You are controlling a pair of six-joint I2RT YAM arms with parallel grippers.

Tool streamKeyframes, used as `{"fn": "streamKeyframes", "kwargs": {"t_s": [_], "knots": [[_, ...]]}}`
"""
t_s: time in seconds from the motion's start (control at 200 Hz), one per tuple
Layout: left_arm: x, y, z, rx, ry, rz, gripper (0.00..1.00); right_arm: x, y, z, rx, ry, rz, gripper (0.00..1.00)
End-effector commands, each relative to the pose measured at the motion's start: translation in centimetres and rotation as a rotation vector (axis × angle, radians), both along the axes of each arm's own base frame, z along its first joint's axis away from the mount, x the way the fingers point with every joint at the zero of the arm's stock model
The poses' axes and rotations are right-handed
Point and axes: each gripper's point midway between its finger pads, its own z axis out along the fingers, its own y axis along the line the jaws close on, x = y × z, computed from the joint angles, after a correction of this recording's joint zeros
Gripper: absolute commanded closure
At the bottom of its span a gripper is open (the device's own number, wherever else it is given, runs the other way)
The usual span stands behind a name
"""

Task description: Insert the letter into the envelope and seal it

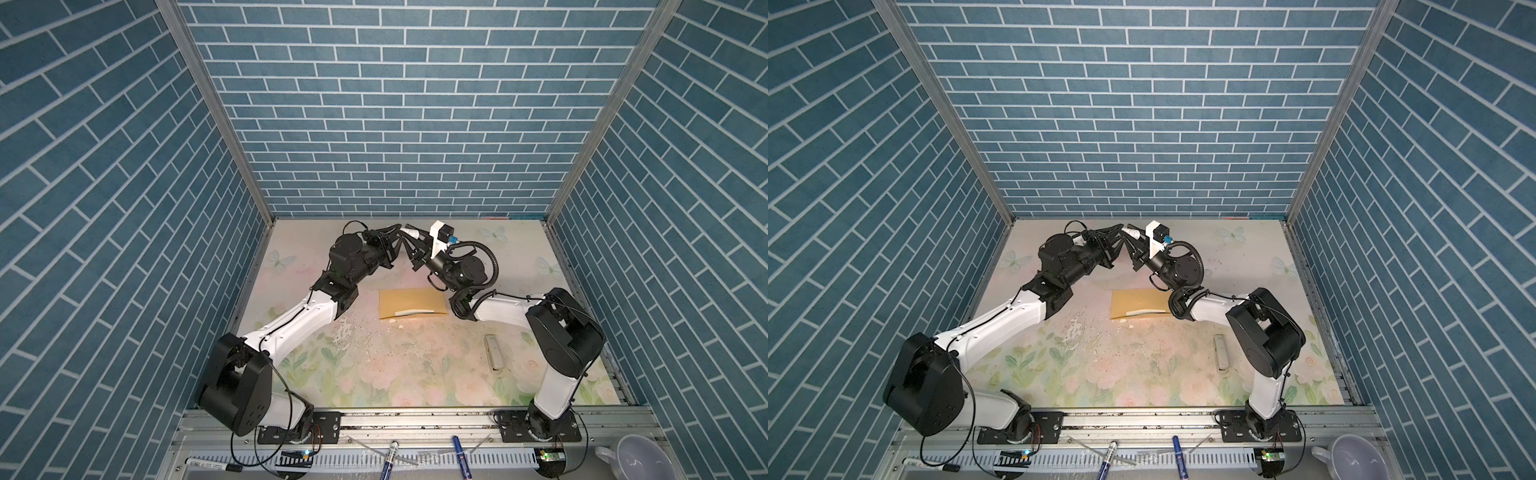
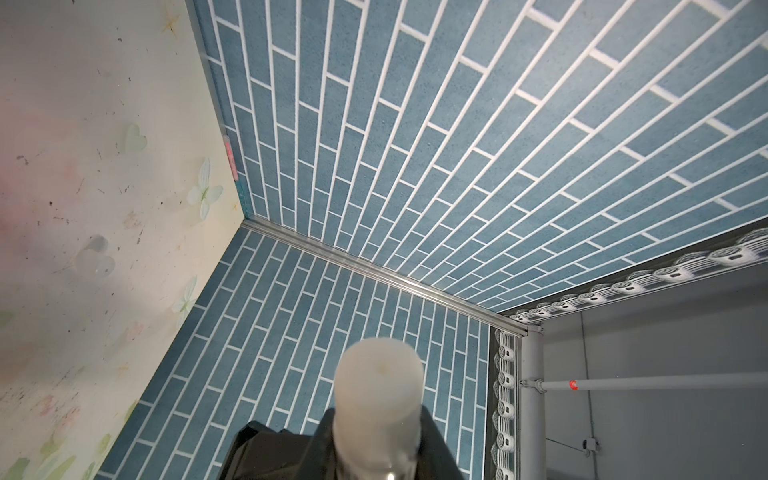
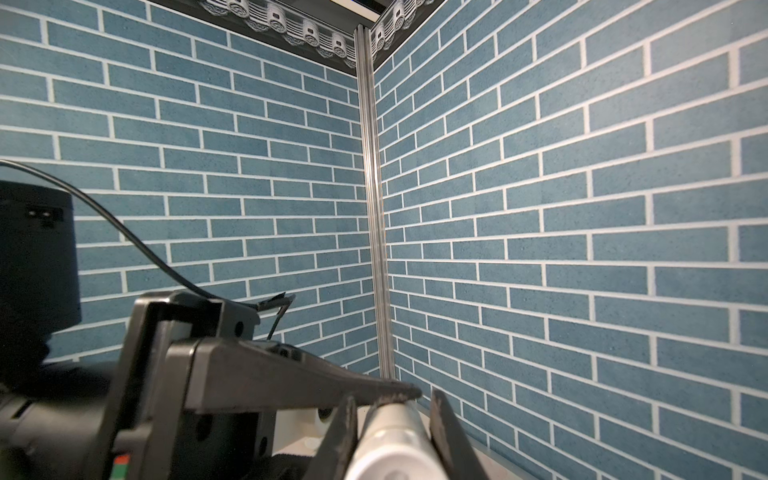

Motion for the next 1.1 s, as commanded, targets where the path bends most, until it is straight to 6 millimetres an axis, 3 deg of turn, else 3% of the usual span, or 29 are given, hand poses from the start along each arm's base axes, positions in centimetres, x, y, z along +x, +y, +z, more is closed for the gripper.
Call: {"fn": "streamKeyframes", "kwargs": {"t_s": [0.0, 0.185, 0.365, 0.51, 0.68, 0.81, 1.095], "knots": [[0.0, 1.7, 0.5, 0.220, -0.118, 0.046, 1.00, -1.1, -0.1, 1.5, 0.014, 0.004, 0.016, 0.43], [-0.6, 4.2, -1.2, 0.574, -0.190, 0.064, 1.00, -1.9, -1.6, -0.3, -0.084, 0.074, -0.030, 0.25], [-1.7, 6.2, -2.4, 0.947, -0.271, 0.024, 1.00, -2.8, -4.0, -3.2, -0.240, 0.215, -0.101, 0.16], [-2.5, 7.9, -3.5, 1.157, -0.297, -0.003, 1.00, -3.5, -6.9, -6.6, -0.388, 0.446, -0.189, 0.12], [-3.3, 9.0, -4.8, 1.287, -0.336, -0.028, 1.00, -4.9, -10.3, -9.8, -0.477, 0.703, -0.278, 0.11], [-3.8, 9.1, -5.8, 1.340, -0.384, -0.054, 1.00, -5.9, -11.7, -11.7, -0.484, 0.902, -0.326, 0.11], [-4.4, 8.8, -7.7, 1.418, -0.510, -0.091, 1.00, -7.2, -10.4, -15.6, -0.409, 1.217, -0.377, 0.11]]}}
